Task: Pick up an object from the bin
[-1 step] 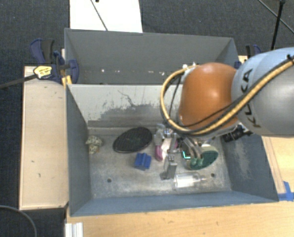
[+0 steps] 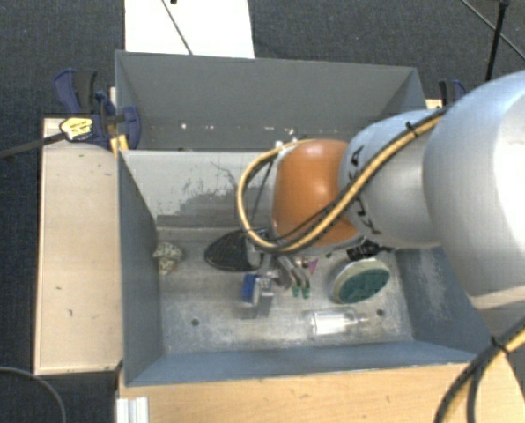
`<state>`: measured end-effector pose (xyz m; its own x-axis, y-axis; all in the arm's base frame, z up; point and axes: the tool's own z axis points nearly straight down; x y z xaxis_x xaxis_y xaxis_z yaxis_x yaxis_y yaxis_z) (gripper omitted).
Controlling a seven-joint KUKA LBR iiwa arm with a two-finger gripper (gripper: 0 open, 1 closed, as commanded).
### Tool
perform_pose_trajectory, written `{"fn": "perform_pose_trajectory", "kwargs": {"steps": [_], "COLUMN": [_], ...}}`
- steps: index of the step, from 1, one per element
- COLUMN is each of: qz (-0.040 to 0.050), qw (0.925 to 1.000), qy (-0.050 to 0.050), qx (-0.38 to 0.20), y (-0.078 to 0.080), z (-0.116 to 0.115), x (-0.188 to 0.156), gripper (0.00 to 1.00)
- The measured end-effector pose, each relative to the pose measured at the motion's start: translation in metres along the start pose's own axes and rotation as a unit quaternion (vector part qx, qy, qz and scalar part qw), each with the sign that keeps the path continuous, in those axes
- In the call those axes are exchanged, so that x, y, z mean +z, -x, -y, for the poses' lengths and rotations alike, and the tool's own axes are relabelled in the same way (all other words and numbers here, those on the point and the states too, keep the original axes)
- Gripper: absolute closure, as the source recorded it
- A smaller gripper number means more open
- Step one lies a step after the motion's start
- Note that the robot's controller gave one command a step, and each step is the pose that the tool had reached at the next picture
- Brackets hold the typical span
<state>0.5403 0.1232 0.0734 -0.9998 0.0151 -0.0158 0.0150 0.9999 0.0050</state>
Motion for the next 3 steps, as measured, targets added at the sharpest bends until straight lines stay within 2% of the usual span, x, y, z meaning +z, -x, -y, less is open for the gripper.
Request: {"fn": "perform_pose_trajectory", "kwargs": {"steps": [1,2,3], "qz": [-0.0008,-0.0025,-0.0036], "qw": [1.0000,1.0000,0.9834], "qy": [0.000,-0.001,-0.001], "qx": [0.003,-0.005,-0.182], "y": [0.000,0.019,0.016], "z": [0.001,0.002,0.007], "x": [-0.004,-0.113,-0.205], "gripper": [1.00,1.00,1.00]}}
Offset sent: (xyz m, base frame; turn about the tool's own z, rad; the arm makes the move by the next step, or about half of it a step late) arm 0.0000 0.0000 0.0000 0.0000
